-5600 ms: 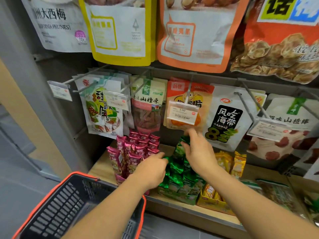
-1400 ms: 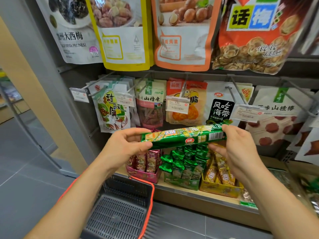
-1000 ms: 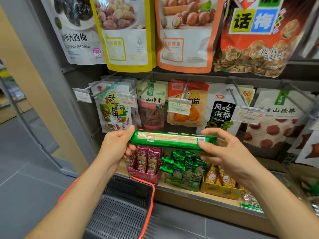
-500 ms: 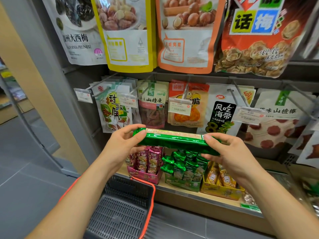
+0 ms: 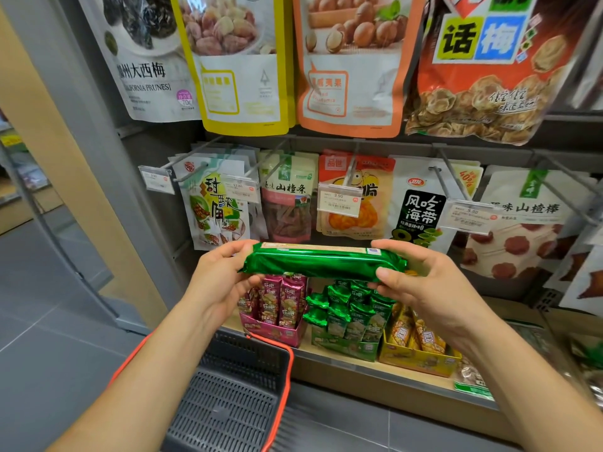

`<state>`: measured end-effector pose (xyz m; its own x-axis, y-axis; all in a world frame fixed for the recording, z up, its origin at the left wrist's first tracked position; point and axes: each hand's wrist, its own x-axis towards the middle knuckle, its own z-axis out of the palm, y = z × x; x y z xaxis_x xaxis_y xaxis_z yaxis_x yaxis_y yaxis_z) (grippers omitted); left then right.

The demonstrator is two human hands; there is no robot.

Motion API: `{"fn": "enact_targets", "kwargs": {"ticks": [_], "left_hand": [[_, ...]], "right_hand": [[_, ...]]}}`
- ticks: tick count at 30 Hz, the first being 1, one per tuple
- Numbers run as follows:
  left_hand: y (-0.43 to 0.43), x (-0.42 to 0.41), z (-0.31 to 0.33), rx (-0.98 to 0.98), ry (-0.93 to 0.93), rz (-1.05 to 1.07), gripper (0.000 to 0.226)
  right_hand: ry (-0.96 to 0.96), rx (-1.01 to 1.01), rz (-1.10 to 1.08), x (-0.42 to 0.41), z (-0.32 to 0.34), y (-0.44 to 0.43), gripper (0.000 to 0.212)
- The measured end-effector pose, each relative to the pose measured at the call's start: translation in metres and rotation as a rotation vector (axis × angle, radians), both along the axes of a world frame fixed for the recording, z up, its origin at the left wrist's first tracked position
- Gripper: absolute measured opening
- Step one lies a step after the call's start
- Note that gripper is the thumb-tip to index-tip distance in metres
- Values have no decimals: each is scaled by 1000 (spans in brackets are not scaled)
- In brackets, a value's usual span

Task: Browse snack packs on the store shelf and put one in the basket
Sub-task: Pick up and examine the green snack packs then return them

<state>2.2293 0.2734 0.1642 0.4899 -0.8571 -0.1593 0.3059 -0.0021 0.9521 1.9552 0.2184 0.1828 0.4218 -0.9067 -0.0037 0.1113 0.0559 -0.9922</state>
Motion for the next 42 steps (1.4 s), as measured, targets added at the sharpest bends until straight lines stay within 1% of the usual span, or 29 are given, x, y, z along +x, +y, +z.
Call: {"fn": "enact_targets", "kwargs": {"ticks": [4, 7, 9, 10, 11, 12, 13, 14, 17, 19, 20, 21, 22, 23, 24, 26, 28, 31, 34, 35, 37, 39, 42], "left_hand": [[-1, -1, 2, 5, -110, -31, 29], [0, 0, 2, 62, -174, -207, 24], [1, 2, 0, 106, -360, -348, 26], [0, 1, -2, 111, -487, -380, 24], [-1, -1, -4, 106, -602, -377, 24], [-2, -3, -6, 97, -683, -355, 27], [-4, -5, -9, 93, -714, -333, 29], [-6, -7, -11, 98, -711, -324, 31], [-16, -16, -17, 101, -618, -318, 31], [-27, -23, -21, 82, -551, -265, 34], [-33, -27, -24, 88, -566, -221, 37], [-38, -30, -27, 105, -629, -179, 37], [-43, -33, -30, 131, -744, -155, 34], [-46, -34, -34, 167, -901, -165, 28], [-48, -37, -38, 208, -1068, -214, 23], [-52, -43, -49, 272, -1337, -367, 24], [-58, -51, -64, 311, -1472, -501, 33], [-63, -57, -85, 359, -1526, -598, 48], [-65, -60, -100, 394, -1526, -638, 57], [-66, -61, -104, 405, -1524, -641, 58], [-68, -61, -108, 414, -1532, -627, 56], [-71, -60, -111, 416, -1534, -600, 51], [-73, -58, -115, 408, -1527, -580, 46]], "right_hand": [[-45, 2, -65, 2, 0, -1, 30], [-53, -11, -183, 2, -1, -4, 20], [-88, 3, -239, 1, 2, -4, 16], [-107, 2, -220, -1, 4, -4, 21], [-99, -12, -172, -4, 7, -3, 32], [-37, -58, -117, -7, 9, -3, 41], [66, -129, -73, -9, 13, -2, 47], [186, -220, -51, -11, 16, -2, 47], [497, -593, -140, -12, 27, 2, 36], [609, -873, -230, -9, 33, 5, 32], [646, -980, -260, -6, 35, 6, 32], [685, -1053, -280, -4, 35, 6, 32], [721, -1100, -292, -1, 33, 5, 33], [747, -1127, -296, 2, 30, 4, 35], [765, -1141, -292, 5, 27, 2, 38], [801, -1172, -264, 14, 19, -4, 41], [850, -1210, -218, 24, 10, -12, 41], [927, -1202, -134, 40, -7, -29, 40], [983, -1121, -88, 59, -25, -50, 42], [1015, -1097, -79, 65, -30, -59, 44], [1142, -1067, -55, 77, -38, -77, 47], [1278, -1029, -32, 90, -45, -94, 43], [1403, -886, 22, 106, -59, -114, 35]]}}
